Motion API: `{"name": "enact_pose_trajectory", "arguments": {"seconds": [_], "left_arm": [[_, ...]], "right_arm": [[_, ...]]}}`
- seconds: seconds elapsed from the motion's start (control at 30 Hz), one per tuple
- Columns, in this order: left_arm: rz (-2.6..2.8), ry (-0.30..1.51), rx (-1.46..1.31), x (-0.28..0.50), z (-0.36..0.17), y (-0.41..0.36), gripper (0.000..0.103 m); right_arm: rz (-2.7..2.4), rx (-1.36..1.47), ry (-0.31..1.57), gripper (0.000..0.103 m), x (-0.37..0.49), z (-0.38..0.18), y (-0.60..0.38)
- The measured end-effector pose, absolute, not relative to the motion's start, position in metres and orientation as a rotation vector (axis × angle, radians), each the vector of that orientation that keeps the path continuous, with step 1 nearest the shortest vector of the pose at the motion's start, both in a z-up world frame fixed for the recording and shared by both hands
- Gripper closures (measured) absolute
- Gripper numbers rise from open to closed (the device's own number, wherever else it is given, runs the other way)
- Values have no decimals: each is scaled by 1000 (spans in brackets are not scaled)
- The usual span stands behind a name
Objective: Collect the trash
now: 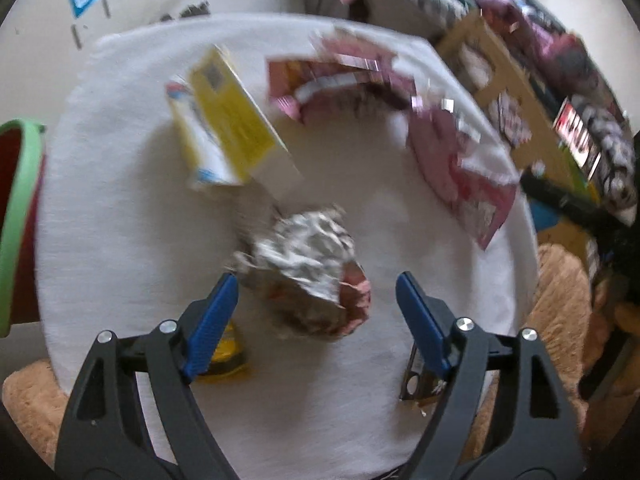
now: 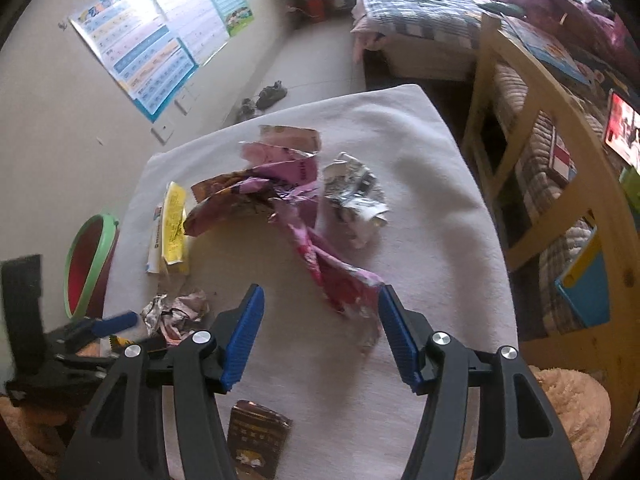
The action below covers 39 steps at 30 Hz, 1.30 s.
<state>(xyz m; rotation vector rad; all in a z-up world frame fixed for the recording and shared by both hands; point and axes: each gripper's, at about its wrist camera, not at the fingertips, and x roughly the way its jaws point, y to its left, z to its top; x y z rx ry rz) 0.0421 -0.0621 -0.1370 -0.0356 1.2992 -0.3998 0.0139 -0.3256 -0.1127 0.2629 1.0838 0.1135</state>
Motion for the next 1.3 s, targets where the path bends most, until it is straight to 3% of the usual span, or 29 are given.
{"name": "enact_pose_trajectory", "arguments": {"seconds": [0.07, 0.13, 0.23, 0.77, 0.8, 0.87, 0.97, 1.03, 1.3], "left_arm": [[-406, 1329, -9, 40, -146, -68, 35], [-415, 1367, -37, 36, -153, -65, 55], [-412, 1360, -98, 32, -148, -52, 64], [-343, 1210, -238, 24, -98, 6, 64], [-342, 1208, -238, 23, -96, 8, 64], [-337, 1210, -237, 23, -97, 10, 64], [-331, 1216, -241, 22, -99, 13, 64], [-322, 1216, -240, 23, -100, 15, 64], [-291, 1209, -255, 24, -101, 33, 64]], "right_arm": [[112, 262, 1084, 45, 14, -113, -329], [115, 259, 1091, 45, 15, -116, -330], [121, 252, 1107, 45, 19, -121, -330], [108, 303, 1213, 45, 44, -161, -350], [112, 310, 1220, 47, 44, -163, -350], [132, 327, 1239, 69, 44, -168, -347], [175, 339, 1261, 90, 40, -170, -339], [210, 330, 1267, 94, 34, -168, -329], [326, 291, 1299, 95, 14, -168, -295]]}}
